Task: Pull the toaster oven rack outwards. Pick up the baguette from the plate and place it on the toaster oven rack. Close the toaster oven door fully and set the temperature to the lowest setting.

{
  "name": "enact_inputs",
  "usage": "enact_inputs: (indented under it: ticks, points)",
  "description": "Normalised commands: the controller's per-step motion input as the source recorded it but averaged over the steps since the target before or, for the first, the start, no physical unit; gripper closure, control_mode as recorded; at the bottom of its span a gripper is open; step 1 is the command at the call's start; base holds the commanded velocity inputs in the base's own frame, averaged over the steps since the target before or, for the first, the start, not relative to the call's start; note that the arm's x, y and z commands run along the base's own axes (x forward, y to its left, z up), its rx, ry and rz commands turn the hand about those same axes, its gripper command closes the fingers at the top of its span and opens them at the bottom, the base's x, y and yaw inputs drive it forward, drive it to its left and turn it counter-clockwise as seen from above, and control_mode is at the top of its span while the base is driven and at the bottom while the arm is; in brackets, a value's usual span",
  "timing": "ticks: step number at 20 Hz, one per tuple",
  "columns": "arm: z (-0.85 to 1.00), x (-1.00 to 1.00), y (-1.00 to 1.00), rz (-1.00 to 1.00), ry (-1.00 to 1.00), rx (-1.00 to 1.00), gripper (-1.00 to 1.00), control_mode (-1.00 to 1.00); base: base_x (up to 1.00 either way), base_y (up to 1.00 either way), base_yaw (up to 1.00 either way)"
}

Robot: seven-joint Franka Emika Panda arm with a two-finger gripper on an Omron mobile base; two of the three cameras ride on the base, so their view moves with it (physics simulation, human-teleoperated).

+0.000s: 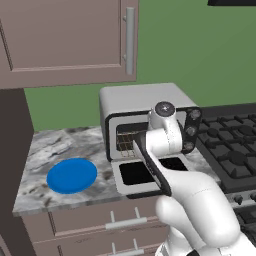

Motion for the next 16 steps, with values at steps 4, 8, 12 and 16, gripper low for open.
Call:
enact_inputs:
  ticks: [4, 8, 12, 16]
  points:
    - [0.49, -0.56, -0.05, 0.00, -0.14, 0.00, -1.00, -1.00, 0.00, 0.00, 0.00]
    - [0.72, -0.80, -0.34, 0.00, -0.29, 0.04, -1.00, -1.00, 0.00, 0.00, 0.00]
    - [0.82, -0.42, -0.51, 0.10, 0.02, 0.01, -1.00, -1.00, 0.00, 0.00, 0.00]
    - [0.57, -0.02, -0.51, 0.41, 0.30, -0.02, -1.00, -1.00, 0.00, 0.00, 0.00]
